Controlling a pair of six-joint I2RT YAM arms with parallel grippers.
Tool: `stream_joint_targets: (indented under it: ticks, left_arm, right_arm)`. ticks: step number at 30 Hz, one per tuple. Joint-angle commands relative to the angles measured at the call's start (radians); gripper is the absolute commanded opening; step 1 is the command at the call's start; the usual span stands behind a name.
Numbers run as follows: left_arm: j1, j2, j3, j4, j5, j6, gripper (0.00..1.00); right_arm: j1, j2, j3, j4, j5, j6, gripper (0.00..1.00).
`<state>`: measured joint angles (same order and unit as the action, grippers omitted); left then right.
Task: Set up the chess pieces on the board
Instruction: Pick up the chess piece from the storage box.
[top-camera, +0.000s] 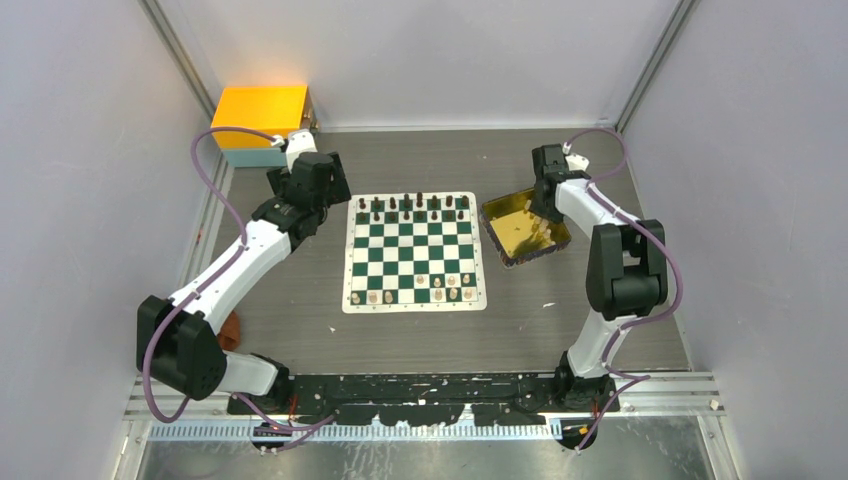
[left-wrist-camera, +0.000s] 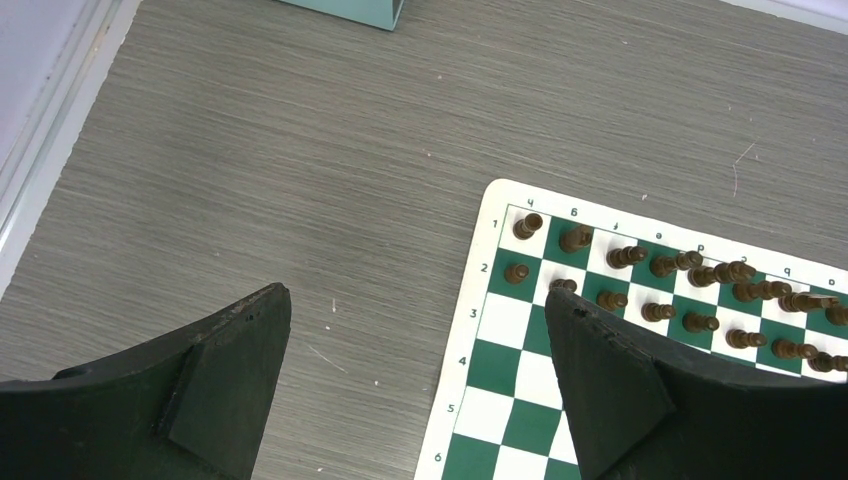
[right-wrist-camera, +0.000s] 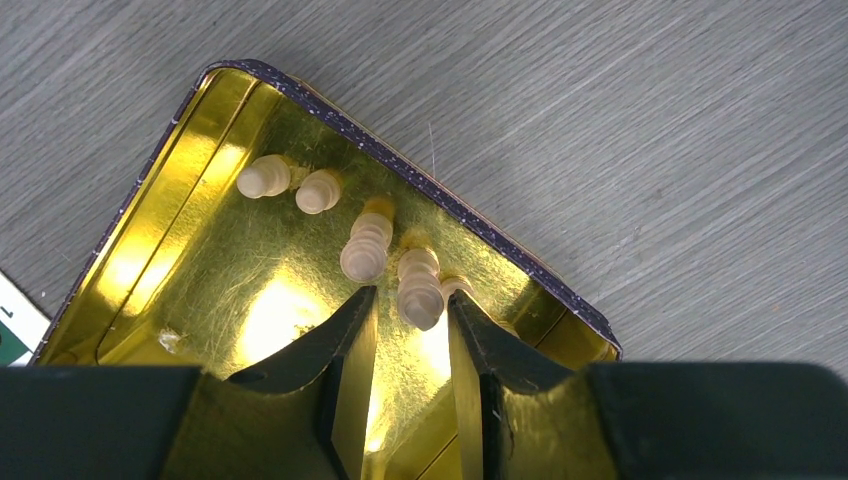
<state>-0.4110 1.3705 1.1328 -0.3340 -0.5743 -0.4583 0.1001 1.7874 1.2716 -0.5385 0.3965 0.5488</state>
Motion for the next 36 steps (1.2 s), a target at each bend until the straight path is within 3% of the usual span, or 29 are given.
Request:
stream_joint_targets:
  ticks: [1,11,19,36]
  left_arm:
    - [0.001,0.002,0.027,0.036,-0.013,0.018,0.98]
    - [0.003,0.007,0.027,0.036,-0.012,0.018,0.98]
    - [0.006,0.007,0.027,0.036,-0.013,0.018,0.98]
    - [0.006,0.003,0.025,0.035,-0.009,0.014,0.98]
  right_arm:
    - [-0.009,0.005,0.031,0.032,-0.003,0.01,0.37]
    - [-0.015,0.025,0.033,0.035,-0.013,0.015,0.3]
    - [-0.017,0.022,0.028,0.037,-0.018,0.018,0.01]
    - [-0.016,-0.054,0.022,0.069,-0.041,0.015,0.0]
